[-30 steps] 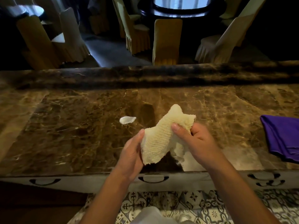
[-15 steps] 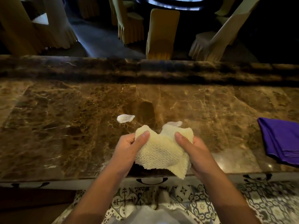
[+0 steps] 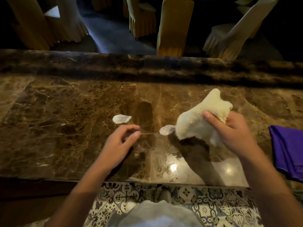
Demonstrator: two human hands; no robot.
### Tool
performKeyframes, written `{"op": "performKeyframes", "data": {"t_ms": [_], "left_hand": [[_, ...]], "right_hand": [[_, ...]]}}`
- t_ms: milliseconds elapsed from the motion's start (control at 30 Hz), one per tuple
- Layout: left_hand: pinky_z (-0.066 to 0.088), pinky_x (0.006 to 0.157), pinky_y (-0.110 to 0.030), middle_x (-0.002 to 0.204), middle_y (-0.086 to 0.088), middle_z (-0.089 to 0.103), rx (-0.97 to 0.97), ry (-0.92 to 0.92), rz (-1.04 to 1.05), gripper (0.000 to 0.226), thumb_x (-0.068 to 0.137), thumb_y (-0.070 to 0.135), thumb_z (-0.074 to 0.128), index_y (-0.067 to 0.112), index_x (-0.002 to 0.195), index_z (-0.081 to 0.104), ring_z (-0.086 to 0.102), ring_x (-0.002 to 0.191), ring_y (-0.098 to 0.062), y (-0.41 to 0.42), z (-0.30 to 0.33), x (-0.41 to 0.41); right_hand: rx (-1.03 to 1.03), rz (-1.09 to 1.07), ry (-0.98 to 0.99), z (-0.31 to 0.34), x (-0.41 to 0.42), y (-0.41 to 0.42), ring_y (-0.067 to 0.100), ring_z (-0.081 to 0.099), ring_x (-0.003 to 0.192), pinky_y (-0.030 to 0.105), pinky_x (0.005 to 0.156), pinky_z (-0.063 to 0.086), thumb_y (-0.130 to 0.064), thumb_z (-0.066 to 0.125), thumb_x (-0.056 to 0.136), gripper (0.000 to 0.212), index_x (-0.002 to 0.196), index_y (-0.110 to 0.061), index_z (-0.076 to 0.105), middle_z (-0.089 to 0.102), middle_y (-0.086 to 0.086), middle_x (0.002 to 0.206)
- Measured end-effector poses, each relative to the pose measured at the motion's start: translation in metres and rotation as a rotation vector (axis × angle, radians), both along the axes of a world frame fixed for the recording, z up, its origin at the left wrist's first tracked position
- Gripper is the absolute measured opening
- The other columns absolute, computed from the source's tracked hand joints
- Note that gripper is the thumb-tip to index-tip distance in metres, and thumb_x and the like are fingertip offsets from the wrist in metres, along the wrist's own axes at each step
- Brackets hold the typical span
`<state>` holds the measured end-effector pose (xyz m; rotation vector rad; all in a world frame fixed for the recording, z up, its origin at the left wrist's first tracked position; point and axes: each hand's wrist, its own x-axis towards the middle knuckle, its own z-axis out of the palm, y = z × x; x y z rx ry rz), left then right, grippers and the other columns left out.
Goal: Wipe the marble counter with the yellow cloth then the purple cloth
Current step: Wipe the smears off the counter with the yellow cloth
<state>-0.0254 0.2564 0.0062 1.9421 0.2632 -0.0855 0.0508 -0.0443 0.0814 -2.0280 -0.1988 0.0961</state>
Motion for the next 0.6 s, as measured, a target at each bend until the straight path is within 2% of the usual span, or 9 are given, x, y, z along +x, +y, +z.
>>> {"op": "performKeyframes", "data": {"t_ms": [67, 100, 167, 233, 300, 333, 400, 533, 600], "left_hand": [[0.051, 0.101, -0.042, 0.123, 0.009, 0.064, 0.225, -0.060, 0.076, 0.026, 0.098, 0.029, 0.060, 0.027, 0.123, 0.066, 0.061, 0.113, -0.008, 0.029, -0.012, -0.002], [0.047, 0.105, -0.044, 0.128, 0.004, 0.063, 0.345, -0.076, 0.102, 0.027, 0.097, 0.028, 0.060, 0.023, 0.124, 0.066, 0.058, 0.120, -0.014, 0.045, -0.019, -0.004], [0.040, 0.112, -0.049, 0.139, -0.007, 0.059, 0.573, -0.056, 0.142, 0.034, 0.096, 0.026, 0.063, 0.015, 0.128, 0.065, 0.050, 0.134, -0.026, 0.078, -0.035, -0.007], [0.035, 0.116, -0.056, 0.149, -0.016, 0.053, 0.763, 0.018, 0.176, 0.044, 0.096, 0.028, 0.065, 0.009, 0.136, 0.060, 0.041, 0.144, -0.034, 0.107, -0.052, -0.010], [0.029, 0.119, -0.060, 0.155, -0.021, 0.046, 0.871, 0.087, 0.201, 0.055, 0.096, 0.032, 0.064, 0.005, 0.143, 0.052, 0.032, 0.150, -0.040, 0.127, -0.064, -0.009], [0.026, 0.120, -0.062, 0.158, -0.022, 0.042, 0.900, 0.105, 0.198, 0.059, 0.098, 0.035, 0.061, 0.005, 0.146, 0.048, 0.028, 0.152, -0.041, 0.133, -0.068, -0.006], [0.021, 0.121, -0.064, 0.162, -0.020, 0.036, 0.950, 0.106, 0.152, 0.061, 0.102, 0.043, 0.048, 0.009, 0.151, 0.041, 0.023, 0.154, -0.040, 0.140, -0.075, 0.000], [0.006, 0.125, -0.057, 0.171, -0.010, 0.019, 0.986, 0.145, 0.080, 0.076, 0.098, 0.063, 0.020, 0.019, 0.160, 0.025, 0.008, 0.159, -0.030, 0.145, -0.083, 0.007], [0.002, 0.126, -0.055, 0.172, -0.006, 0.012, 0.988, 0.158, 0.082, 0.079, 0.097, 0.067, 0.016, 0.021, 0.161, 0.019, 0.002, 0.160, -0.026, 0.146, -0.085, 0.008]], "right_hand": [[-0.398, 0.006, -0.132, -0.015, 0.010, -0.010, 0.021, 0.067, 0.073, 0.036, 0.061, 0.052, -0.071, 0.049, 0.090, 0.064, 0.089, -0.012, 0.072, 0.070, 0.004, 0.079], [-0.569, 0.024, -0.175, -0.027, 0.009, -0.010, 0.024, 0.064, 0.073, 0.035, 0.063, 0.051, -0.073, 0.041, 0.091, 0.069, 0.086, -0.011, 0.070, 0.067, 0.005, 0.078], [-0.760, 0.120, -0.270, -0.054, -0.001, -0.008, 0.032, 0.066, 0.089, 0.045, 0.087, 0.053, -0.058, 0.043, 0.099, 0.058, 0.083, -0.010, 0.071, 0.070, 0.011, 0.086], [-0.846, 0.247, -0.214, -0.083, -0.019, -0.009, 0.031, 0.062, 0.114, 0.051, 0.112, 0.039, -0.056, 0.046, 0.098, 0.054, 0.079, -0.014, 0.073, 0.074, 0.009, 0.103], [-0.793, 0.319, -0.097, -0.106, -0.036, -0.011, 0.021, 0.045, 0.139, 0.049, 0.124, 0.022, -0.070, 0.036, 0.095, 0.066, 0.107, -0.019, 0.076, 0.066, 0.004, 0.135], [-0.725, 0.291, -0.081, -0.116, -0.041, -0.011, 0.018, 0.037, 0.145, 0.049, 0.124, 0.020, -0.074, 0.029, 0.094, 0.073, 0.123, -0.022, 0.071, 0.058, 0.002, 0.147], [-0.633, 0.178, -0.103, -0.131, -0.043, -0.003, 0.021, 0.028, 0.152, 0.055, 0.123, 0.023, -0.070, 0.025, 0.097, 0.072, 0.138, -0.024, 0.061, 0.048, 0.003, 0.156], [-0.898, 0.141, -0.112, -0.151, -0.026, 0.021, 0.027, 0.000, 0.159, 0.055, 0.127, 0.004, -0.064, 0.022, 0.100, 0.067, 0.159, -0.032, 0.027, 0.014, 0.003, 0.171], [-0.960, 0.142, -0.125, -0.155, -0.005, 0.029, 0.028, -0.003, 0.159, 0.054, 0.127, 0.003, -0.065, 0.021, 0.100, 0.068, 0.160, -0.033, 0.020, 0.010, 0.004, 0.172]]}}
